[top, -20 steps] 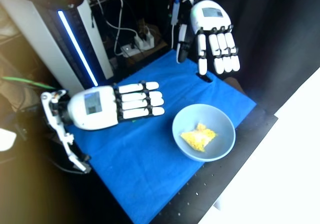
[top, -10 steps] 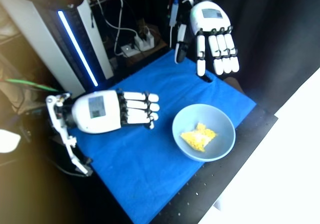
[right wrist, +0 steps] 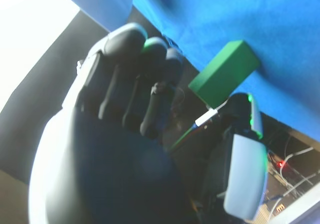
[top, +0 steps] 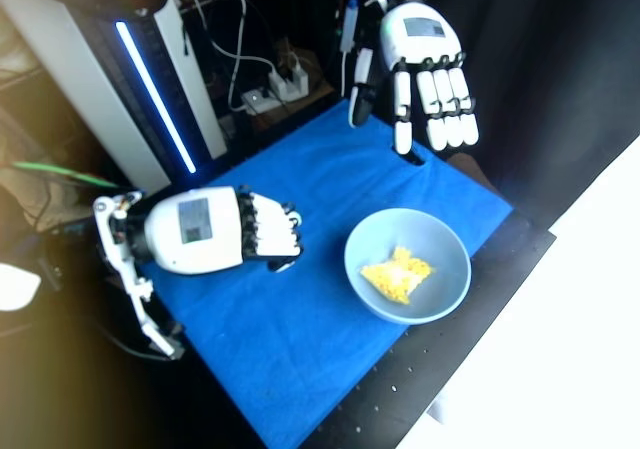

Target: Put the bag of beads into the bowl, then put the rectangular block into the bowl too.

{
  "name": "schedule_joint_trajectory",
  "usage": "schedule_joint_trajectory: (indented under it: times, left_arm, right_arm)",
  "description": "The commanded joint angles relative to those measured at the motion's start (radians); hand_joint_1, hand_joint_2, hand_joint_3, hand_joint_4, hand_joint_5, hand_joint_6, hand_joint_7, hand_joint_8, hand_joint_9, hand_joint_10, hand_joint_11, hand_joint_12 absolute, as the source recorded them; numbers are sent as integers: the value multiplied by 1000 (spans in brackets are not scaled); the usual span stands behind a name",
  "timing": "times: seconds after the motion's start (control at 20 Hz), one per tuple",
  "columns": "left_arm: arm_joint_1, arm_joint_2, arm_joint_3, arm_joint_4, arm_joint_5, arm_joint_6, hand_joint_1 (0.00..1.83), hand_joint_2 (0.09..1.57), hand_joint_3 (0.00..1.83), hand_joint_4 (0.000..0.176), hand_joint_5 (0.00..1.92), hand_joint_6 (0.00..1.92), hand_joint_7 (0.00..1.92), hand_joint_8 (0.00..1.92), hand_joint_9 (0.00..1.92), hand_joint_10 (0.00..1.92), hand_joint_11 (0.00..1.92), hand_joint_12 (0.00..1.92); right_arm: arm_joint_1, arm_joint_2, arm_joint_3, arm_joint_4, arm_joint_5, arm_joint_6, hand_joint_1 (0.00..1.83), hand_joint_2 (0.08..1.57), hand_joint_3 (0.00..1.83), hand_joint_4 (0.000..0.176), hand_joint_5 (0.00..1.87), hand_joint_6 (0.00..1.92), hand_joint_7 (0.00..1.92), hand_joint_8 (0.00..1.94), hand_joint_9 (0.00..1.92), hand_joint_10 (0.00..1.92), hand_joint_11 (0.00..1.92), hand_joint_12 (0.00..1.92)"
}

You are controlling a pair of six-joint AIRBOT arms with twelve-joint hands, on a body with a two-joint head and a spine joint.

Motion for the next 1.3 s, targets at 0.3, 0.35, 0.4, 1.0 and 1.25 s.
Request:
schedule_joint_trajectory:
  times: [0.3,0.35,0.4,1.0,1.25]
  left_arm:
    - [-9,-2,1,-11,-121,-2,835,887,4,154,98,6,13,4,0,0,0,0]
    - [-9,-3,2,-11,-121,-1,817,886,3,170,93,3,6,0,0,0,0,0]
    - [-9,-4,2,-11,-121,-1,805,887,3,173,90,1,4,0,0,0,0,0]
    - [-9,-8,5,-13,-121,-2,851,886,0,145,93,4,18,5,0,0,0,0]
    - [-9,-8,5,-14,-121,-2,854,898,4,153,92,2,21,3,0,0,0,0]
  right_arm:
    - [14,-4,-4,30,104,0,796,881,0,0,594,0,625,427,491,1130,475,1459]
    - [14,-5,-5,25,104,0,821,869,0,0,558,0,633,278,456,1035,435,1404]
    - [14,-5,-6,23,105,0,823,864,0,0,538,0,651,178,456,964,432,1347]
    - [15,-20,-5,0,111,0,1116,919,2,0,966,44,785,1104,723,1394,621,1650]
    - [15,-20,-1,3,110,0,1173,1073,2,0,1045,854,902,1099,852,1363,749,1670]
